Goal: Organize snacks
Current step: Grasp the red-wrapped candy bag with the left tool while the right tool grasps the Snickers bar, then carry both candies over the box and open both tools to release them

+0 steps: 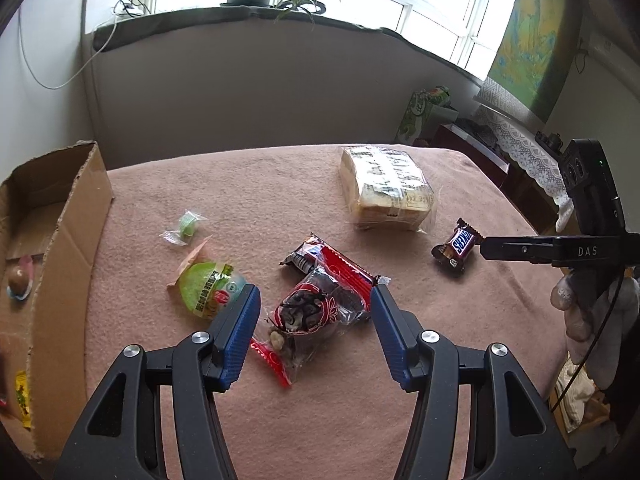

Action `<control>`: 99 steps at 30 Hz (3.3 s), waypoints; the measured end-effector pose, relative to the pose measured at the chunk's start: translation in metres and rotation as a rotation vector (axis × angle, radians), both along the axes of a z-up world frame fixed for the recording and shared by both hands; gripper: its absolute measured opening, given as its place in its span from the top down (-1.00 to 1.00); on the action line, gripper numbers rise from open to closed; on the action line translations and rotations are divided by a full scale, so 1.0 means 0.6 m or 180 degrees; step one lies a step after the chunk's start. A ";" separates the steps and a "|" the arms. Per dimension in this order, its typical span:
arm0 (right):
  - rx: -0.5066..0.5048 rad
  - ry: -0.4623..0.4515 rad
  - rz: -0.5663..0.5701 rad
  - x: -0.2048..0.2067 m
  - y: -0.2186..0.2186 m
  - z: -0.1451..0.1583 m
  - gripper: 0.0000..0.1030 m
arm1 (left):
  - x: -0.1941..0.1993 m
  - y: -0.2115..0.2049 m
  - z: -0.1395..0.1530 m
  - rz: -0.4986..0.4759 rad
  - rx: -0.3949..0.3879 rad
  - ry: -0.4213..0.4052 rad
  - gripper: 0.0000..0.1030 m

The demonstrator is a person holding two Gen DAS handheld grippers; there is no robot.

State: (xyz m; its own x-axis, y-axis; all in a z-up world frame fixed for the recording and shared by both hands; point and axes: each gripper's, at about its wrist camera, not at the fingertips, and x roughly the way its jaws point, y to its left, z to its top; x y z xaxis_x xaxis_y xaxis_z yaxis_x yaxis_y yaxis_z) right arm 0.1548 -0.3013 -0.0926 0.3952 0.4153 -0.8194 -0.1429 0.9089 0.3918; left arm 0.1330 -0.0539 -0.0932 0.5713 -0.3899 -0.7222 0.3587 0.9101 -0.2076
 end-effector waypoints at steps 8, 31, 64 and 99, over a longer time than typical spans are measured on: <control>-0.0205 -0.0001 -0.0135 0.030 0.021 -0.019 -0.48 | 0.015 -0.003 -0.024 -0.0110 0.0002 0.0115 -0.09; -0.0929 -0.0211 0.0036 0.039 0.051 -0.036 0.32 | 0.004 -0.015 -0.041 0.0110 0.0233 0.0122 0.28; -0.0432 -0.0728 0.0117 -0.068 0.068 0.087 0.41 | -0.092 0.073 0.044 0.0515 -0.0105 -0.0270 0.28; -0.0226 -0.1243 0.1445 0.071 0.525 0.202 0.41 | -0.121 0.315 0.065 0.1533 -0.0232 -0.0532 0.28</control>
